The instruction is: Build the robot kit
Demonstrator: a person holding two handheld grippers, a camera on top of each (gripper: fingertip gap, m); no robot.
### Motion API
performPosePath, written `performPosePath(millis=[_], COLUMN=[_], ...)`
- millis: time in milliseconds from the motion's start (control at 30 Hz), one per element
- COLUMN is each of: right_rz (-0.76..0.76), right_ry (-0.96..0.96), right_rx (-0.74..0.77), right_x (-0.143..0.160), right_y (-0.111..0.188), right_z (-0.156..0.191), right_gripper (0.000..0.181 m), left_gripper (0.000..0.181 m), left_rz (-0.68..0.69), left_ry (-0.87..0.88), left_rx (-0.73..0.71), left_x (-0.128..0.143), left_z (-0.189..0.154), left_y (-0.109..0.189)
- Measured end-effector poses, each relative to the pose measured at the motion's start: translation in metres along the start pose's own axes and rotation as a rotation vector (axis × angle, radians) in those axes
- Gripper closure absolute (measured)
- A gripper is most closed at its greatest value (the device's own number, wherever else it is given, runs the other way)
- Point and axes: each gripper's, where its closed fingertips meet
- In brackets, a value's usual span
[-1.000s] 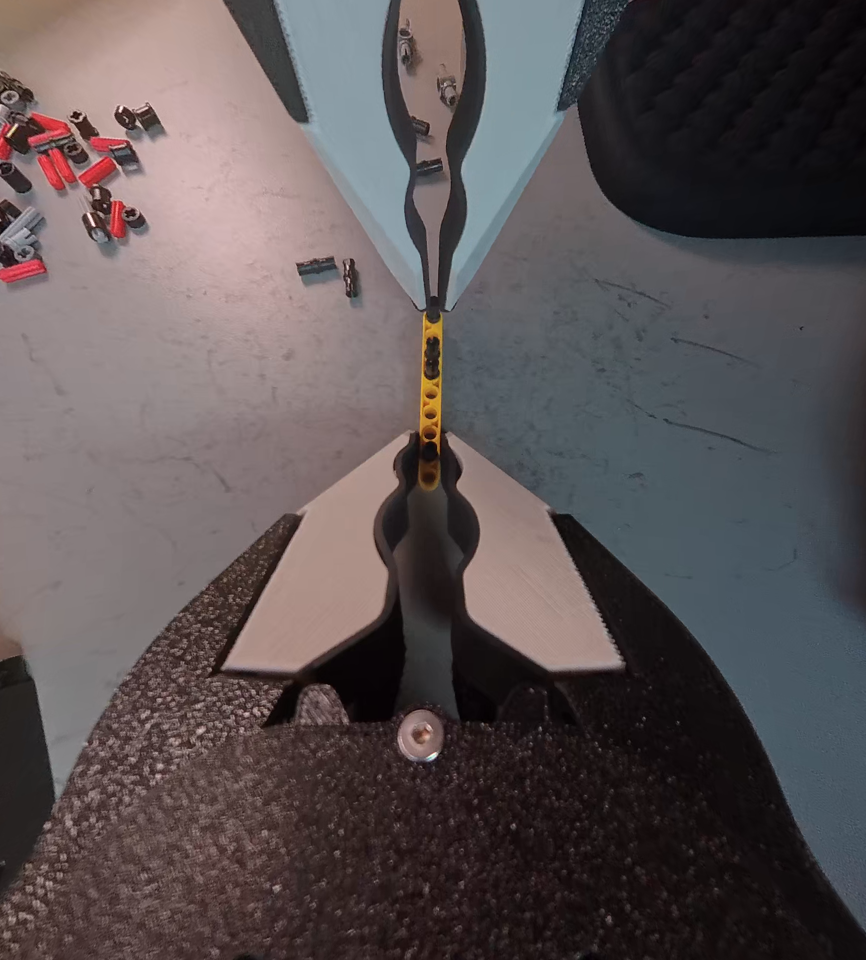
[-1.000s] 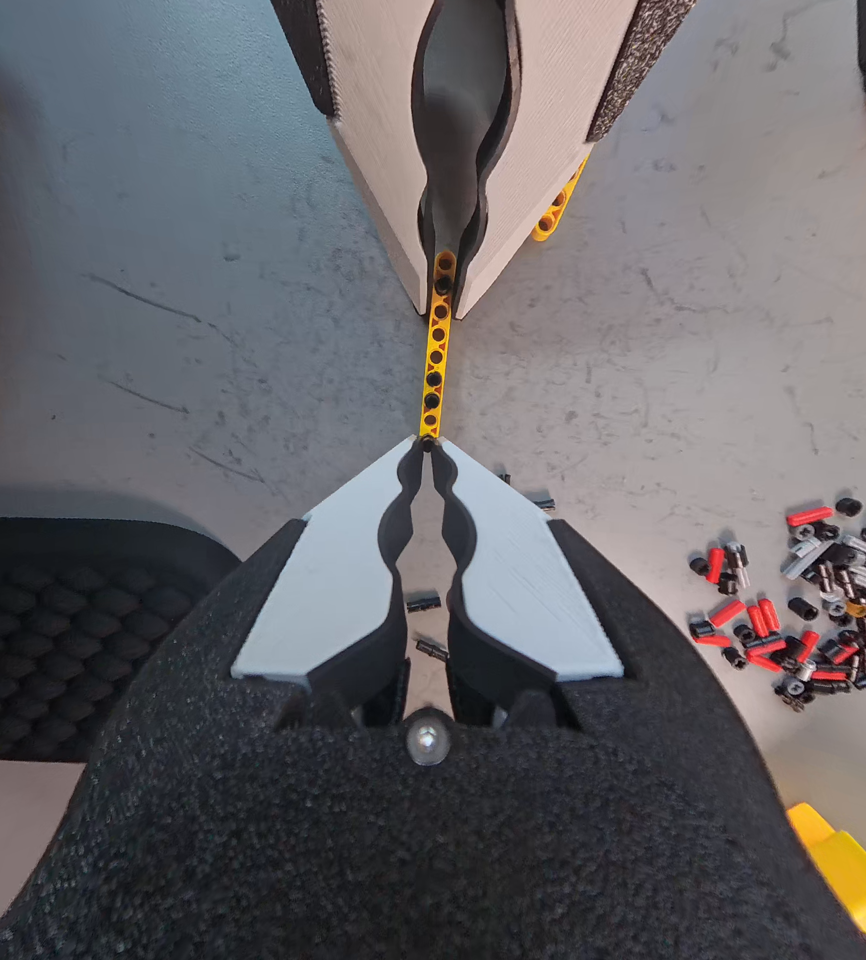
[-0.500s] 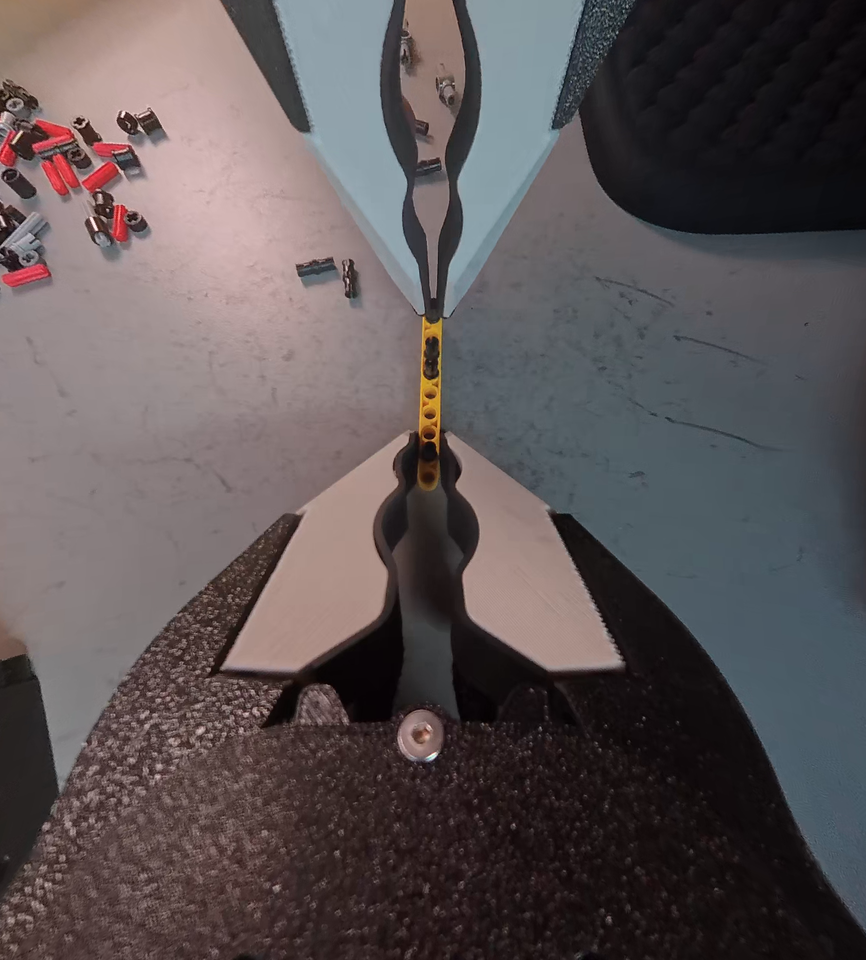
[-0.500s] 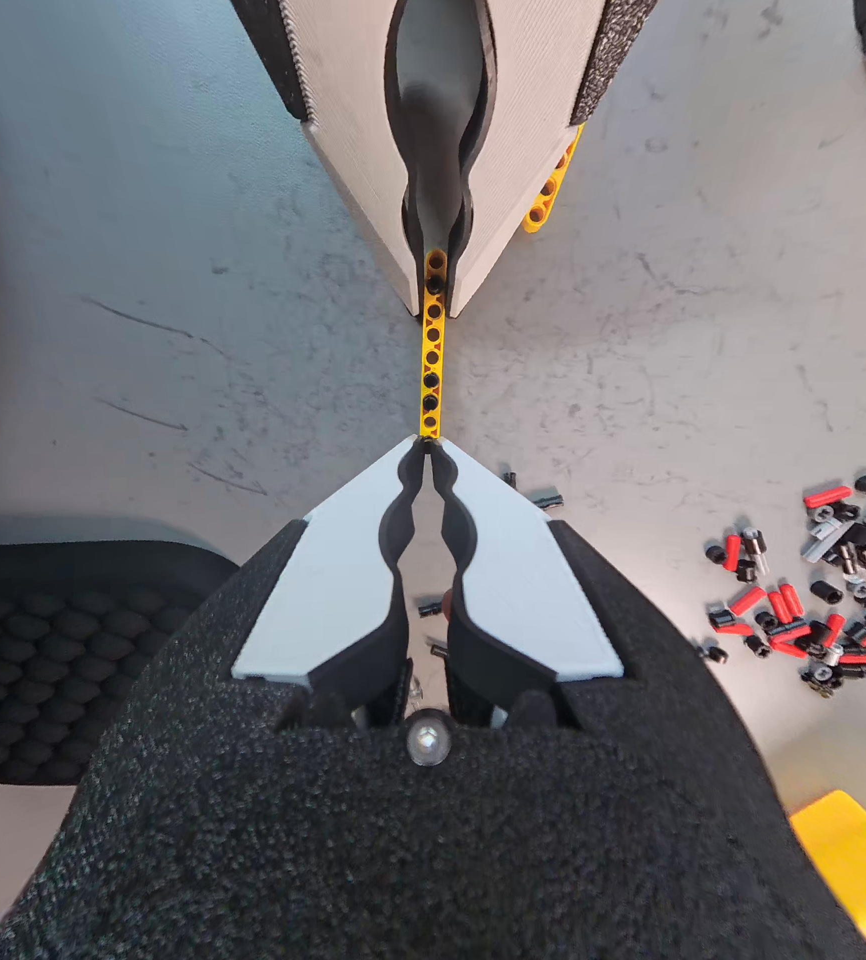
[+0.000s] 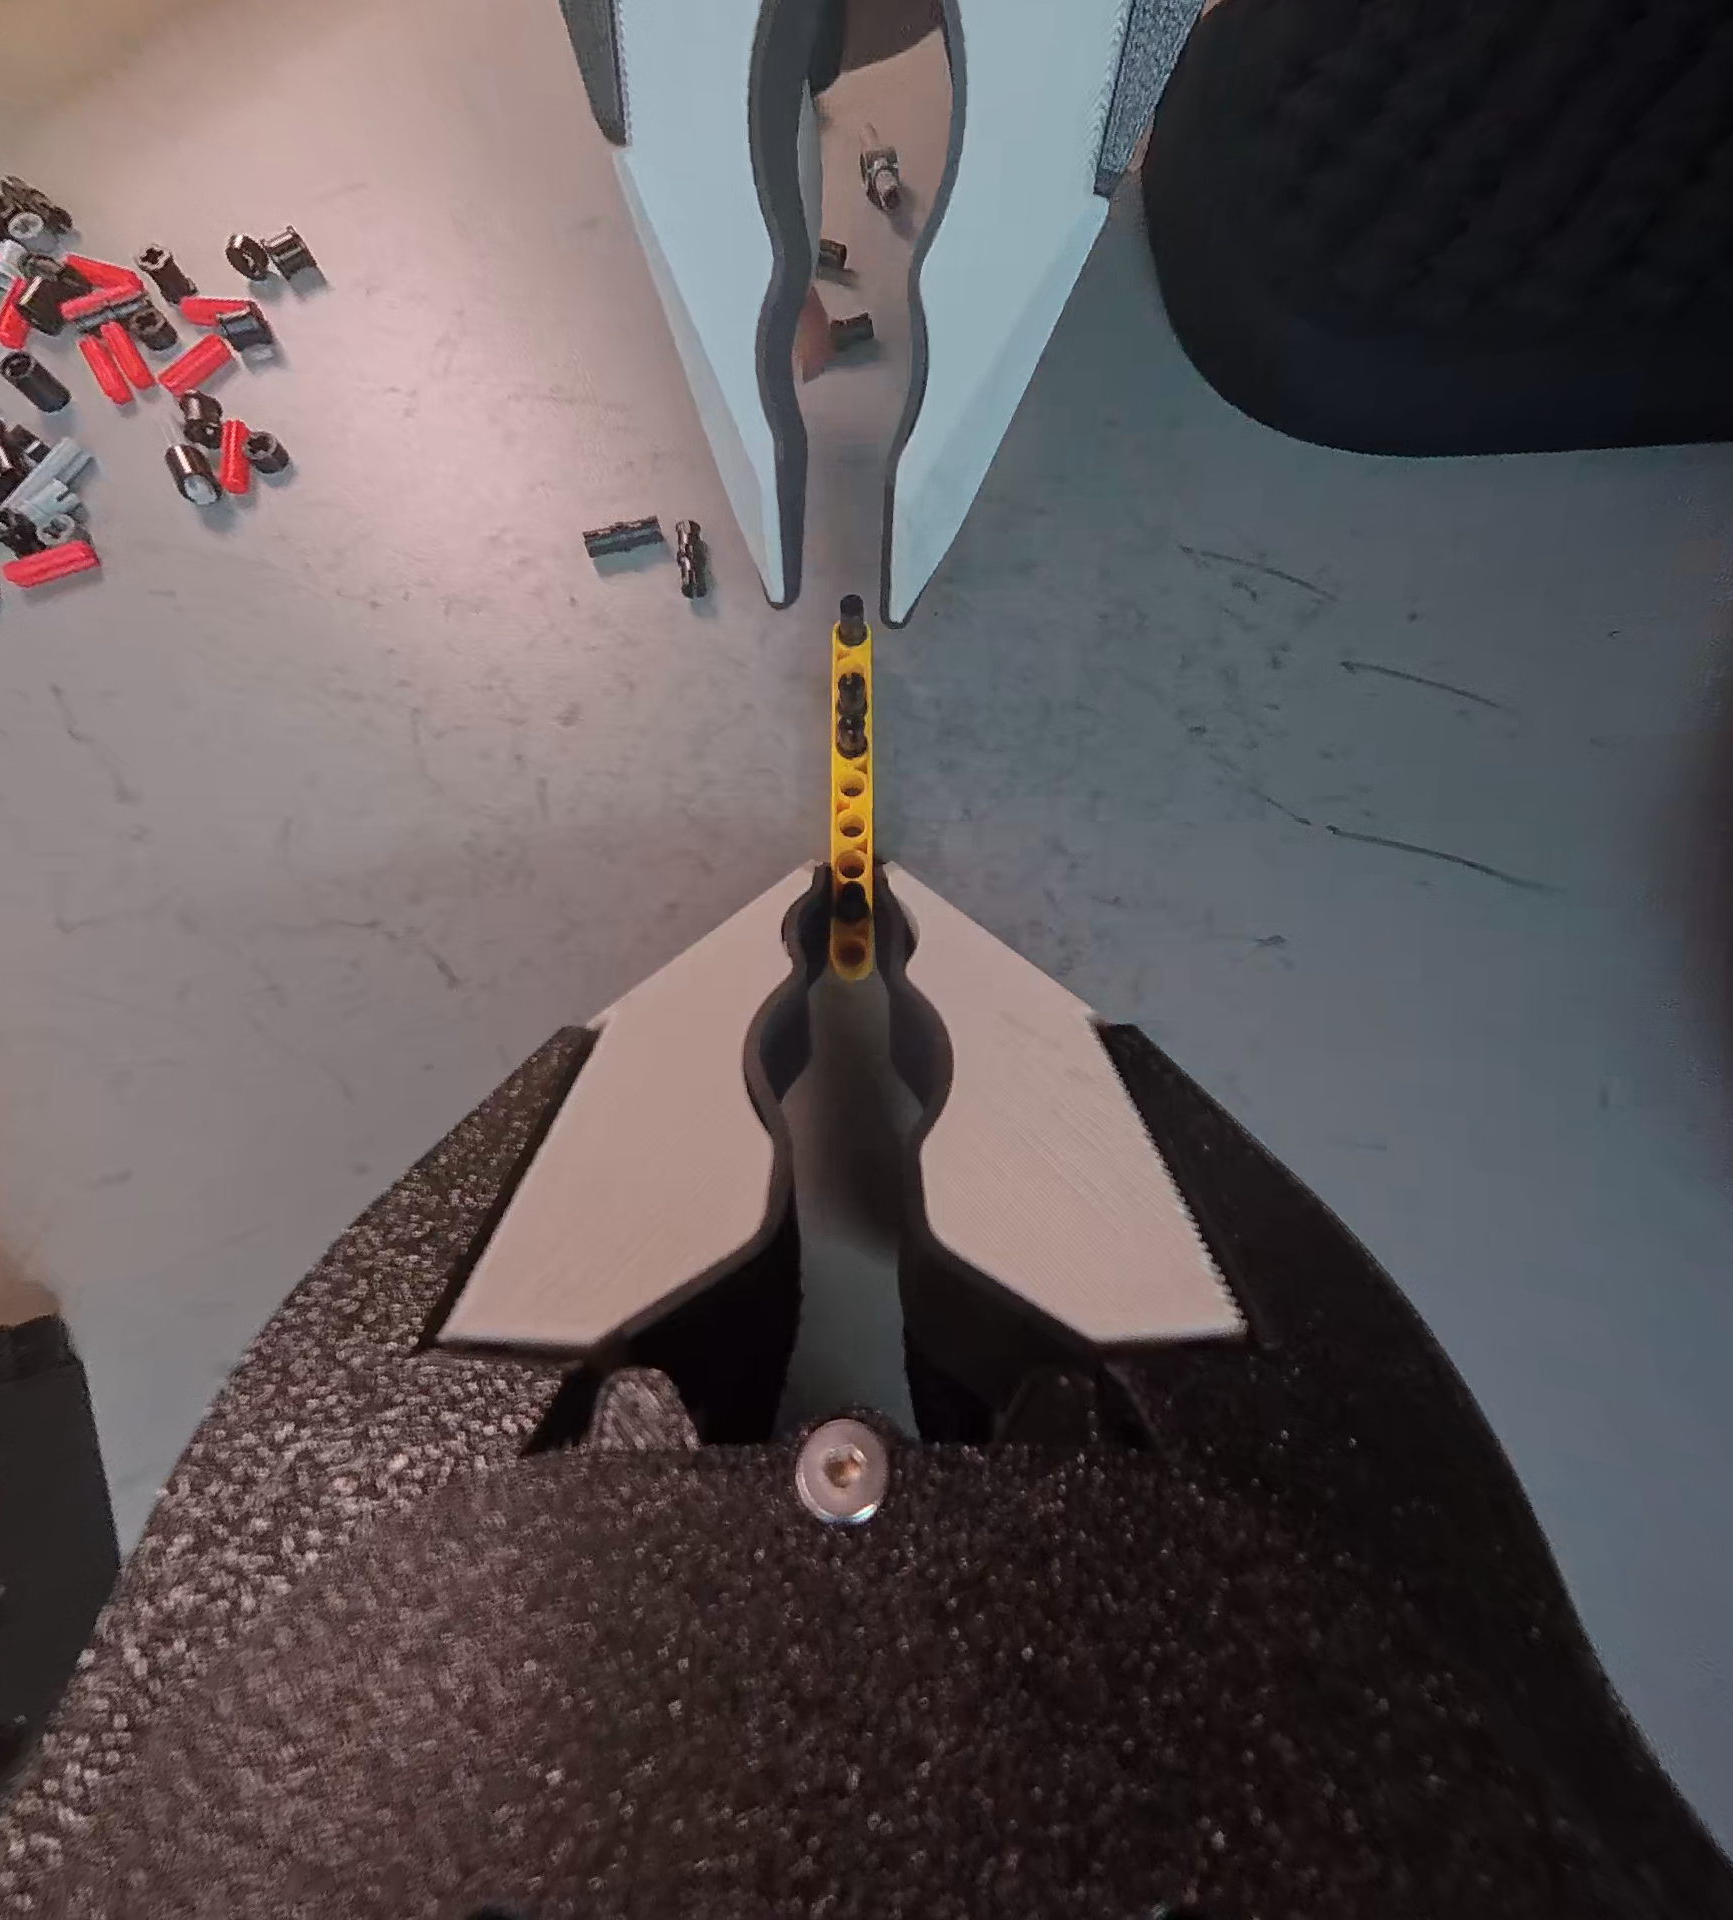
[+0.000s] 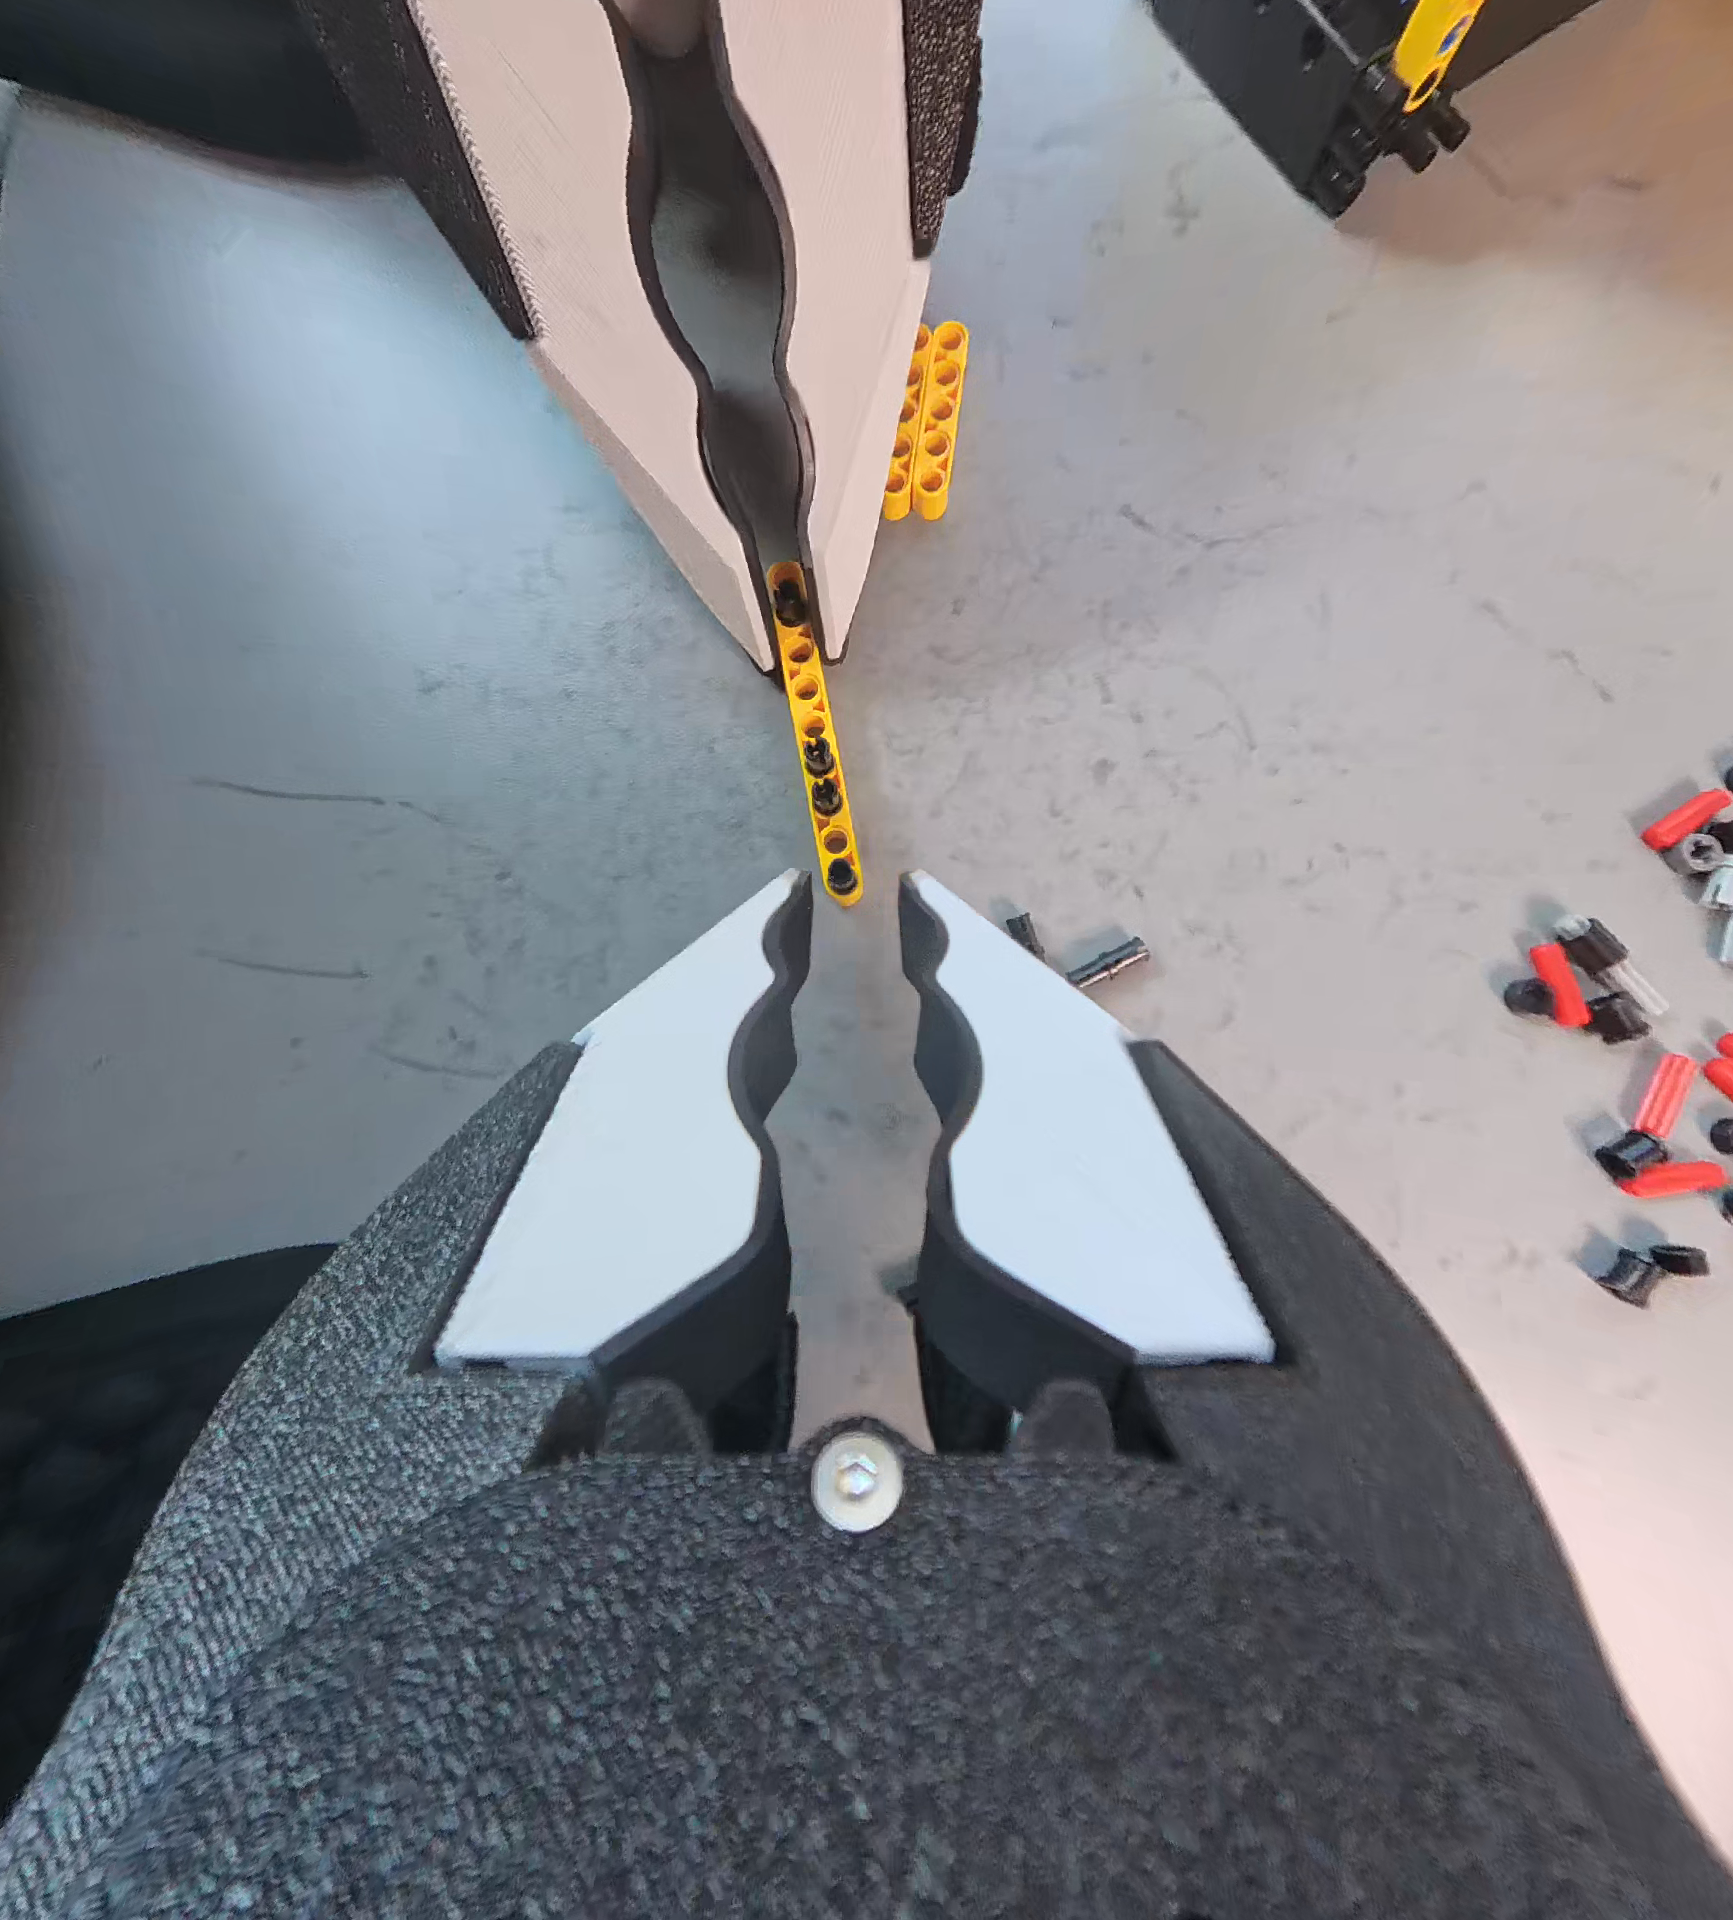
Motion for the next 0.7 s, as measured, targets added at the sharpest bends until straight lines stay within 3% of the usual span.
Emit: performPosePath(millis=[333,600,700], right_rz=[-0.46,-0.528,-0.552], right_ry=[-0.023,-0.166,-0.205], right_rx=[0.259,0.426,0.416], right_x=[-0.035,-0.016,-0.014], right_y=[0.039,0.071,0.078], right_z=[-0.037,-0.078,-0.082], right_gripper=[0.161,0.157,0.158], left_gripper=[0.169,0.174,0.174], left_rz=[-0.002,-0.002,-0.002], left_ry=[-0.007,-0.019,-0.067], left_rx=[-0.029,-0.031,-0.059], left_x=[0.0,0.002,0.003], left_z=[0.003,0.002,0.002], left_y=[0.001,0.003,0.003])
Point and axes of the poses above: each gripper's, where its closed fingertips meet, y back along the fingers, x out of its underside, z = x × y across the jaws, and after that the axes turned 1 degree about z, right-handed
